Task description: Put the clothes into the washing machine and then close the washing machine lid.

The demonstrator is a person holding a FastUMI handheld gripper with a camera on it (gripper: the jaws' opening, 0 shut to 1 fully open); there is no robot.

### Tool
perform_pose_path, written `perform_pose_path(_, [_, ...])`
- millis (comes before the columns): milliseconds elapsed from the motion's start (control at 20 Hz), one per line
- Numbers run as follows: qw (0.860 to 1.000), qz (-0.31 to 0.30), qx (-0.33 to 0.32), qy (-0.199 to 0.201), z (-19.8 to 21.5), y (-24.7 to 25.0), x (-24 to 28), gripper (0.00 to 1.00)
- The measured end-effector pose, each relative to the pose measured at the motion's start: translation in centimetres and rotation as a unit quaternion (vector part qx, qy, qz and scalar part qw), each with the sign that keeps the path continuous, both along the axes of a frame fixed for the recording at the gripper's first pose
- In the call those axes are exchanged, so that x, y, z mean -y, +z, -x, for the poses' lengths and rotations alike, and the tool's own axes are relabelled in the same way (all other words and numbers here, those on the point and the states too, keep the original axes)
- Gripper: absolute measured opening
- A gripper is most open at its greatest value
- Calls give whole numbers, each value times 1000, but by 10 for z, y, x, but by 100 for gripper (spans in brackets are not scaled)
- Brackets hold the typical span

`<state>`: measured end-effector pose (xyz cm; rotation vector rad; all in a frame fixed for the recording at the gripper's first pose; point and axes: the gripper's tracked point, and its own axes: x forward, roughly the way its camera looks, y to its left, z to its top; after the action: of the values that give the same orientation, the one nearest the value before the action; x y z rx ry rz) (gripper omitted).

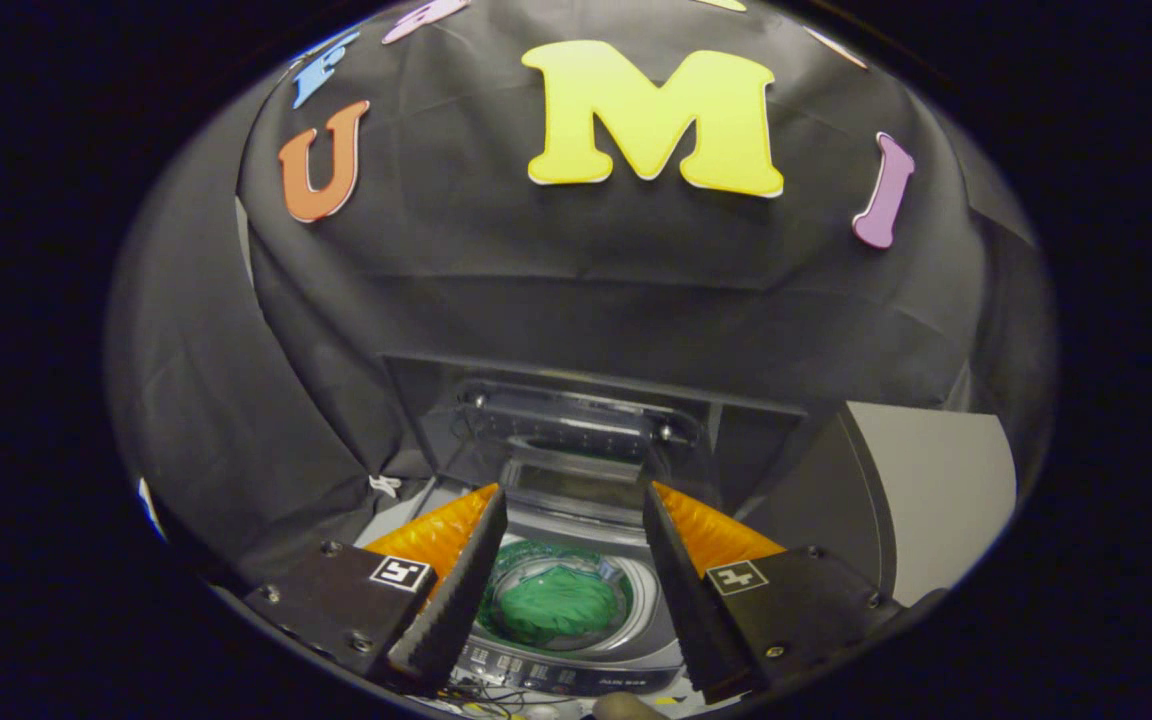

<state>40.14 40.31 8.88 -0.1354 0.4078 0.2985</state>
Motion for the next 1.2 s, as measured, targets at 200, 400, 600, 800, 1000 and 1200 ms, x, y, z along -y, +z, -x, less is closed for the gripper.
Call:
perform_pose_path(200, [1000, -17, 20, -3, -14, 25, -14, 86])
perform_pose_path(400, [999, -29, 27, -11, -33, 45, -24, 86])
perform_pose_path(600, [999, -28, 32, -23, -56, 59, -32, 86])
perform_pose_path(800, [999, -29, 17, -39, -77, 60, -39, 86])
perform_pose_path(1000, [998, -25, -2, -59, -94, 48, -40, 86])
perform_pose_path(1200, [996, -21, -21, -83, -118, 36, -36, 86])
